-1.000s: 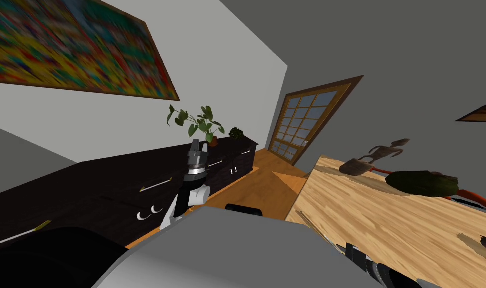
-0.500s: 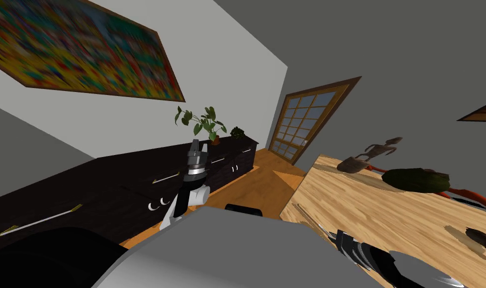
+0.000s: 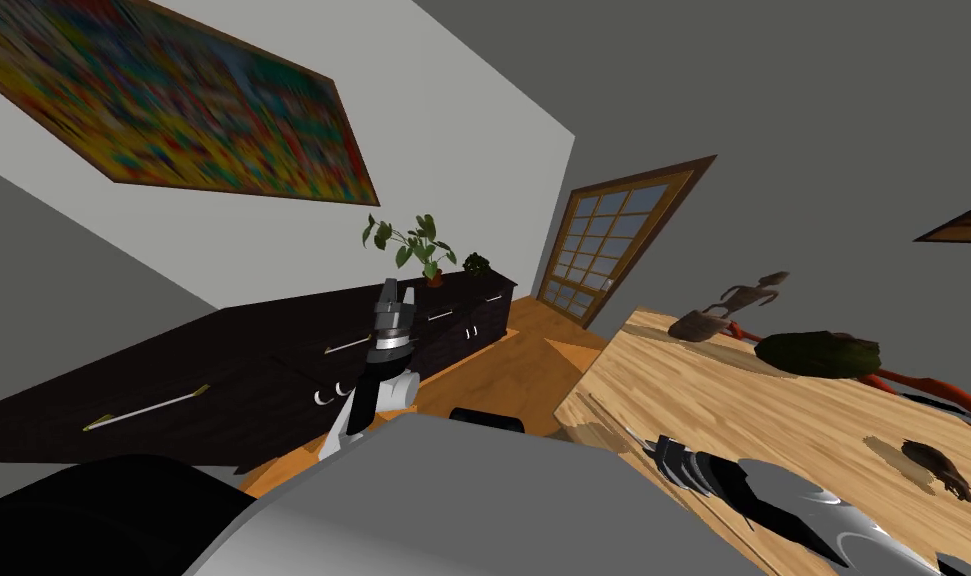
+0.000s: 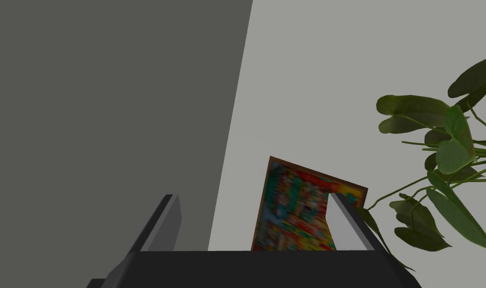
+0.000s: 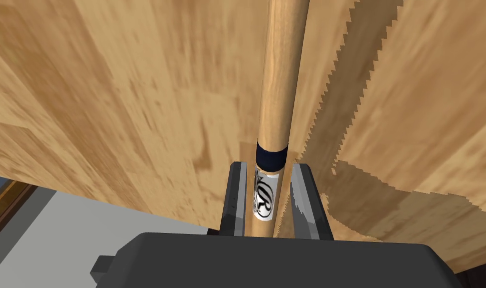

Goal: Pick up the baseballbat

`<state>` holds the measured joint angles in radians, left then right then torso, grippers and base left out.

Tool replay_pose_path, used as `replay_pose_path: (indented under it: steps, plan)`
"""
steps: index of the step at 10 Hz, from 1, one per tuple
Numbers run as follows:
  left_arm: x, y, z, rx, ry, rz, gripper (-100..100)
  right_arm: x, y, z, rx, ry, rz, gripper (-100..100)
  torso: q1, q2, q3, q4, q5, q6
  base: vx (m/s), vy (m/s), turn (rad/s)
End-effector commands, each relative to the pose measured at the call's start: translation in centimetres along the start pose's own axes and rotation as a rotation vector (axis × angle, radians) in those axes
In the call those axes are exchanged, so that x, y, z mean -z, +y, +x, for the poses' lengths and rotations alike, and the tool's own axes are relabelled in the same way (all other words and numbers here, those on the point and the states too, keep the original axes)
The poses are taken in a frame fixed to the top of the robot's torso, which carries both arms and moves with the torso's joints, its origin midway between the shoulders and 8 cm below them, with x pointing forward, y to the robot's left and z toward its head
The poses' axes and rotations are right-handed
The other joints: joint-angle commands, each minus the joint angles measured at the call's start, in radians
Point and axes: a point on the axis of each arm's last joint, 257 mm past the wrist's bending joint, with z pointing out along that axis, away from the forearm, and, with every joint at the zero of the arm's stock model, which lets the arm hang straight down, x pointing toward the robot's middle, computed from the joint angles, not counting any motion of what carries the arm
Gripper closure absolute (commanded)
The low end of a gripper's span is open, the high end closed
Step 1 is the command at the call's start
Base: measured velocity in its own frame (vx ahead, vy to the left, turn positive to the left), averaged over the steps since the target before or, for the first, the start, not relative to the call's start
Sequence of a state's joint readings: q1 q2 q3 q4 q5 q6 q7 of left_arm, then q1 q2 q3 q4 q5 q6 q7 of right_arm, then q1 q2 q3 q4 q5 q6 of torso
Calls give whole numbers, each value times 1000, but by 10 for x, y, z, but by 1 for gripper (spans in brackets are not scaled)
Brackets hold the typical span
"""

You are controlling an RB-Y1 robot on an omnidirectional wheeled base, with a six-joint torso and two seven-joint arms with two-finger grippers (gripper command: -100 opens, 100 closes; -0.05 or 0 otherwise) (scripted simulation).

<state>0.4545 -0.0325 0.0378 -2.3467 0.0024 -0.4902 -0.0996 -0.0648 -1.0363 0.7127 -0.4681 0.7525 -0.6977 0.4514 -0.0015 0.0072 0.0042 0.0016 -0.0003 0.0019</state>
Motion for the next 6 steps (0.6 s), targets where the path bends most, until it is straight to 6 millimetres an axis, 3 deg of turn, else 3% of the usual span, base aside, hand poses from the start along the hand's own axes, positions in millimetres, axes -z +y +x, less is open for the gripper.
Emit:
replay_pose_path:
  steps: [1, 2, 5, 6]
  plan:
    - [0, 0, 0, 0, 0, 0, 0, 0, -2, -4, -12, -1, 1, 100, 0, 0, 0, 0, 0, 0, -38, 5, -1]
    - [0, 0, 0, 0, 0, 0, 0, -1, -15, -18, 1, 5, 9, 100, 0, -3, -2, -1, 0, 0, -87, 2, 18]
    - [0, 0, 0, 0, 0, 0, 0, -1, -14, -17, -12, 4, 8, 100, 1, -3, -2, -1, 1, 1, -46, 6, 10]
    - [0, 0, 0, 0, 0, 0, 0, -1, -14, -17, -14, 4, 8, 0, 0, -5, -3, -1, 0, 1, 0, 0, 0]
